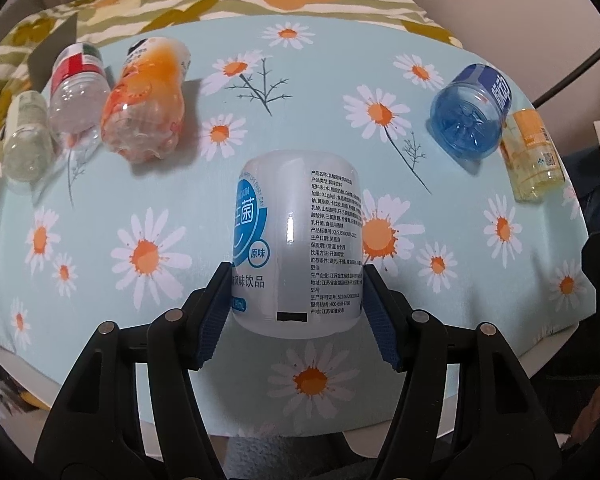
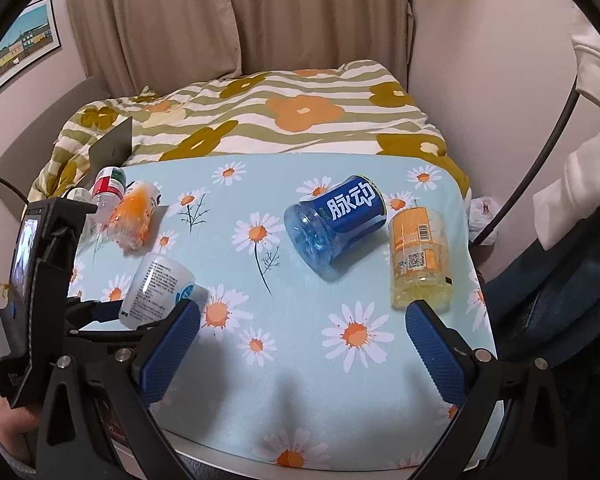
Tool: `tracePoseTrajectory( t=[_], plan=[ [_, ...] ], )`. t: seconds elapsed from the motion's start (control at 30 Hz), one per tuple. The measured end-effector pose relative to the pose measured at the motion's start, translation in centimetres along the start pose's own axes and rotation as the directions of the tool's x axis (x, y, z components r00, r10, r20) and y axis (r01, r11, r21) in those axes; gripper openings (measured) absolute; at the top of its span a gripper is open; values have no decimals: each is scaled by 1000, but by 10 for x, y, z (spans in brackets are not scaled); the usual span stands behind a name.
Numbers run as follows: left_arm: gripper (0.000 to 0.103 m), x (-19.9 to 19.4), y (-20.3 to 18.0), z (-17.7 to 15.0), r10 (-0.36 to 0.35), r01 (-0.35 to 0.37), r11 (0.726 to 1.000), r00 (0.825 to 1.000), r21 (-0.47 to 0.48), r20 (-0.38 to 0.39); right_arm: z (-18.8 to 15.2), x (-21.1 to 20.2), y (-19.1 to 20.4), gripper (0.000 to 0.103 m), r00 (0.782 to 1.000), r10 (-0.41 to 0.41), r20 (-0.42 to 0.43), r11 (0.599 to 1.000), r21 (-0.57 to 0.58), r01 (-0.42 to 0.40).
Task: Flip cup upright
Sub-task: 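Lift the white cup off the table with the left gripper, then close the right gripper on the cup while the left gripper opens and releases it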
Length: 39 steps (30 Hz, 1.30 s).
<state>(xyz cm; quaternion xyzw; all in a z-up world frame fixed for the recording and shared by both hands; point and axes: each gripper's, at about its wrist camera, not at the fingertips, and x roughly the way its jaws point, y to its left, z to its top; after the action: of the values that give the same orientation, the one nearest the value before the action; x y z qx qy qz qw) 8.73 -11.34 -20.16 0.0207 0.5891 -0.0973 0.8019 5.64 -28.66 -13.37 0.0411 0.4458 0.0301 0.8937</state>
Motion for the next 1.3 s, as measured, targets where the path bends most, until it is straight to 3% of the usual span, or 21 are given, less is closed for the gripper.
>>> tracePoseTrajectory(
  t=[0.07,0.13,0.2,0.43,0.67,0.83,0.97,1.1,1.17,1.3],
  plan=[
    [72,-3,2,-1,14,-14,1000,1000,-6,3,-1,-1,-2,103,1000,12,2,1000,-4,-12],
    [95,-12,4,-1,36,-35,999,999,-17,22,2,-3,-3,103,1000,27,2,1000,-5,-27],
    [103,-28,6,-1,55,-53,998,997,-32,58,5,-5,-4,103,999,45,4,999,-7,-45],
    [103,-84,36,-3,144,-131,986,980,-98,141,31,-17,2,103,992,127,-3,992,-30,-127],
    [103,-115,83,-15,240,-214,963,957,-167,161,54,2,24,103,957,245,-153,969,5,-247],
    [103,-117,106,-23,261,-236,958,952,-162,161,61,30,46,103,899,325,-294,946,92,-312],
    [103,-115,119,-31,252,-228,961,953,-154,167,63,65,61,103,822,383,-422,924,192,-332],
    [103,-107,137,-36,217,-192,968,964,-163,155,66,96,74,102,766,395,-507,918,244,-311],
    [103,-103,145,-38,208,-183,969,967,-168,146,65,112,81,97,732,403,-550,915,272,-299],
    [103,-97,161,-42,183,-156,970,974,-188,136,66,134,91,88,692,381,-613,924,272,-268]
  ],
)
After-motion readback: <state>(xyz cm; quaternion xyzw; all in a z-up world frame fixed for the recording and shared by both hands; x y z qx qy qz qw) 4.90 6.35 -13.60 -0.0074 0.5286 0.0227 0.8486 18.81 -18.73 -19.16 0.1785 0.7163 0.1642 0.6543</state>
